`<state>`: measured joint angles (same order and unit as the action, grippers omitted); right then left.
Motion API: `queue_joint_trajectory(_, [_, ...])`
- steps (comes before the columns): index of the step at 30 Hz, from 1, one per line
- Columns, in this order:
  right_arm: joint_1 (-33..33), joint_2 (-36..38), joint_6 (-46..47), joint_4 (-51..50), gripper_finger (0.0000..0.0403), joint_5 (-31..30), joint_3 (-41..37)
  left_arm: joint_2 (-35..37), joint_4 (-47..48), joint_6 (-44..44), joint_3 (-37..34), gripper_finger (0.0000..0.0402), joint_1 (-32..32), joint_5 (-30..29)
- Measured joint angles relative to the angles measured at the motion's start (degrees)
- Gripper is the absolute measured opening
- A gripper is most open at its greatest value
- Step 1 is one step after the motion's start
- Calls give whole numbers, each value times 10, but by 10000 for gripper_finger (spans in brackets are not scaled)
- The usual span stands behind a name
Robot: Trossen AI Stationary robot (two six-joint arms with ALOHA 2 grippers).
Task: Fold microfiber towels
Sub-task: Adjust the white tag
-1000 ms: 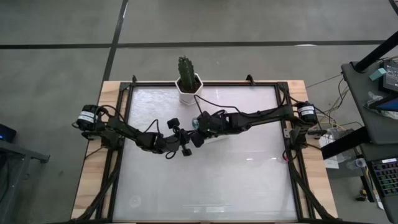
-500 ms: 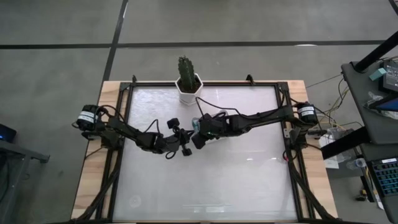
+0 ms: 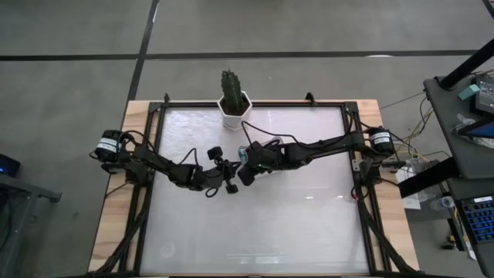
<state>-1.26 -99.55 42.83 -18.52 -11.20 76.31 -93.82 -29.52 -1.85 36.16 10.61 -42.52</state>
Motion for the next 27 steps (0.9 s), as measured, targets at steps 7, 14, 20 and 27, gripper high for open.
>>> queue_joint_trajectory(7, [0,0,0,0,67,8,-1,23,5,5,0,30,2,56])
queue_joint_trajectory(14, [0,0,-20,-1,120,9,0,72,60,18,0,116,4,46])
queue_joint_trajectory(20, [0,0,-30,-6,134,12,0,78,66,12,0,145,4,45])
queue_joint_trajectory(27, [0,6,-38,-33,134,45,10,93,72,-16,0,147,12,45])
